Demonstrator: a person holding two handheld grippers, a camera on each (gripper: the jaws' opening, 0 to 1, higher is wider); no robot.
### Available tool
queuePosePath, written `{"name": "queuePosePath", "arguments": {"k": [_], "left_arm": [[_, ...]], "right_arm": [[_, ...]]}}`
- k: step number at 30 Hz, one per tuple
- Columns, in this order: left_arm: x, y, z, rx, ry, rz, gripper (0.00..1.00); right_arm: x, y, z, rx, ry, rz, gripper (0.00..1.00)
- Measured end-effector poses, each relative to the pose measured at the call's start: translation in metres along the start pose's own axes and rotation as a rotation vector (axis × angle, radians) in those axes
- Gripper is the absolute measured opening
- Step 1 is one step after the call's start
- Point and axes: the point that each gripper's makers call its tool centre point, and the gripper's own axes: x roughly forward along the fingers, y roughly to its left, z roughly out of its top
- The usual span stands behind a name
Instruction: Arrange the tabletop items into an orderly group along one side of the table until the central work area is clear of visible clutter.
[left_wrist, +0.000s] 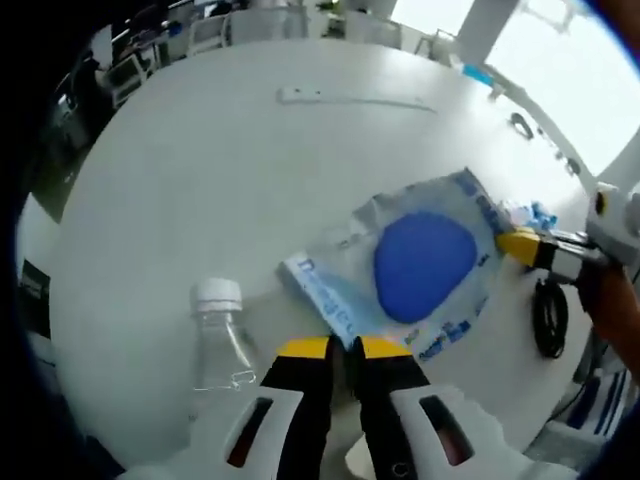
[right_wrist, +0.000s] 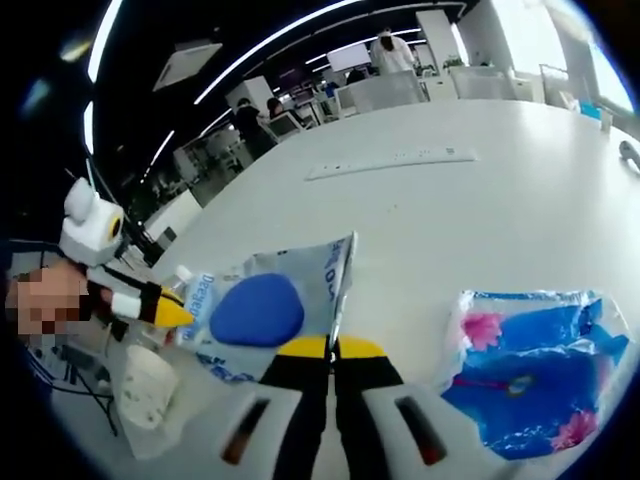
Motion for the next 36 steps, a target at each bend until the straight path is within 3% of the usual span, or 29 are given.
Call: {"name": "queuePosePath", "arguments": {"k": [11,22,36], "left_arm": [[-0.006,0.000,0.006,-0.035,-0.037,-0.044,0.00],[-0.024,-0.007,0.022,-0.075,-0.101,-0.119,0.00],[-0.033,-0.026,0.027,-0.061,-0.106,-0.204,0.00]], "right_arm": [[-0.006,0.003,0.003,0.010,-0.010,0.010,0.00],[-0.022,0.012,0.021,0.013,-0.062,0.006,0.00],[-0.046,0.006,0.014,0.060,-0.076,-0.047,0.00]]}}
